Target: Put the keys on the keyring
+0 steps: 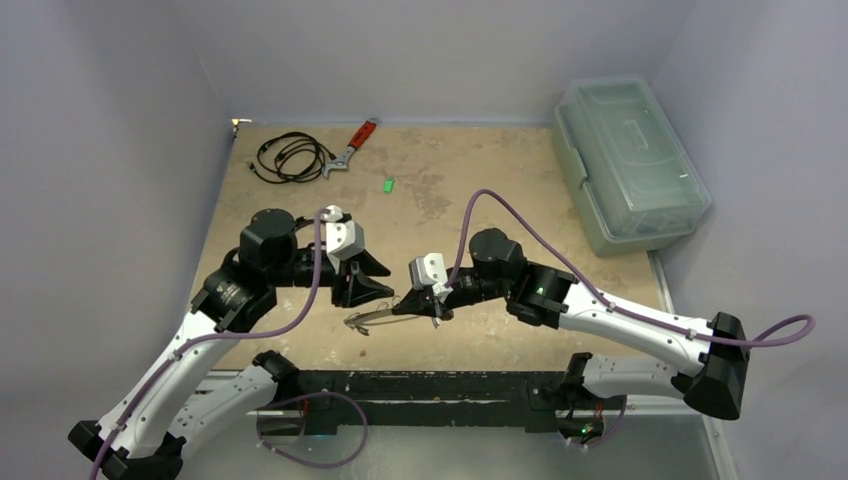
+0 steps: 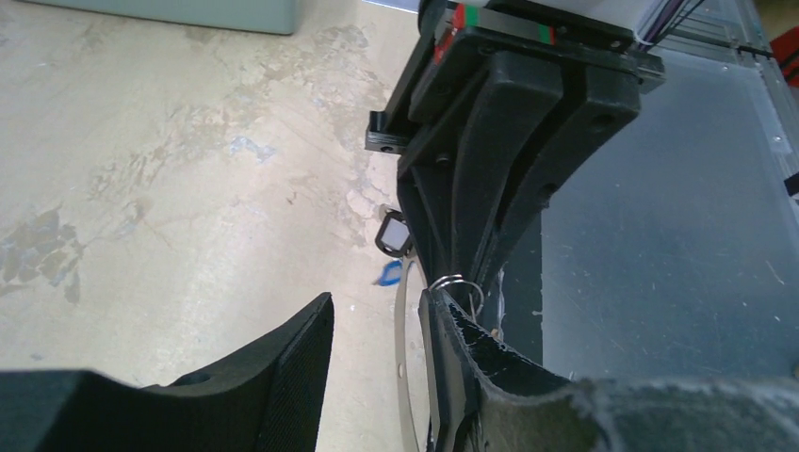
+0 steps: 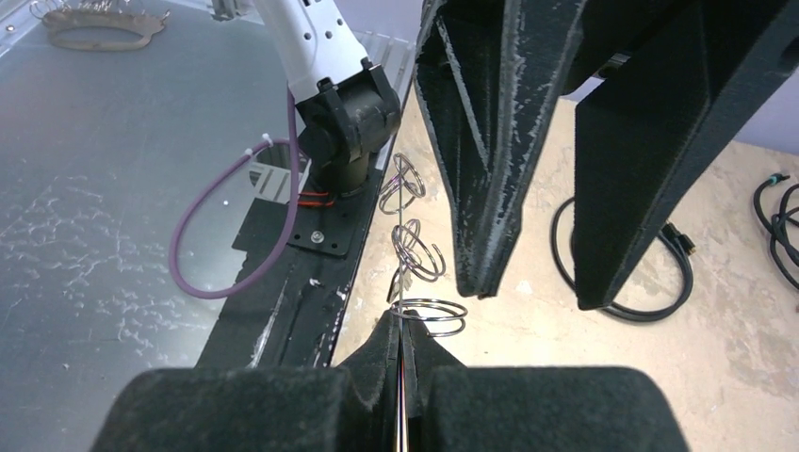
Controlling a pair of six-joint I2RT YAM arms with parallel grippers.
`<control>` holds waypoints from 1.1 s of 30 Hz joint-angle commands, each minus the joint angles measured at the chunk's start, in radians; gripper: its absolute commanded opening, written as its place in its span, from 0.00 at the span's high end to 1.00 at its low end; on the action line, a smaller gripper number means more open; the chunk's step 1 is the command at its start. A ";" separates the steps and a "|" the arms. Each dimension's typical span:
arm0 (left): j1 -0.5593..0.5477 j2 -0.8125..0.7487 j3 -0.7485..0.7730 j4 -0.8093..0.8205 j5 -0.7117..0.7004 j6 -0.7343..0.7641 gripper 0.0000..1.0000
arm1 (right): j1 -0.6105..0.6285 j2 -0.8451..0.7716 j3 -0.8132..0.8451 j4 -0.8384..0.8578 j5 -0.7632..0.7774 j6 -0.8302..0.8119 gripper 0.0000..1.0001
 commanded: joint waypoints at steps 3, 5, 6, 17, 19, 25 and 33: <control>-0.007 -0.023 0.010 0.008 0.092 -0.026 0.61 | 0.006 -0.038 -0.005 0.054 0.010 -0.015 1.00; -0.006 -0.028 -0.015 0.032 0.109 -0.039 0.61 | 0.006 -0.037 -0.004 0.054 0.008 -0.013 1.00; -0.006 -0.031 -0.025 0.044 0.116 -0.044 0.62 | 0.006 -0.037 -0.003 0.054 0.006 -0.013 1.00; -0.008 0.003 -0.083 0.160 0.121 -0.091 0.71 | 0.006 -0.028 0.003 0.049 -0.006 -0.012 1.00; -0.010 0.010 -0.088 0.173 0.125 -0.096 0.72 | 0.006 -0.025 0.004 0.048 -0.008 -0.012 1.00; -0.016 0.021 -0.111 0.213 0.153 -0.113 0.75 | 0.006 -0.018 0.007 0.046 -0.006 -0.012 1.00; -0.028 -0.021 -0.154 0.264 0.233 -0.140 0.67 | 0.006 -0.027 0.009 0.046 0.001 -0.016 1.00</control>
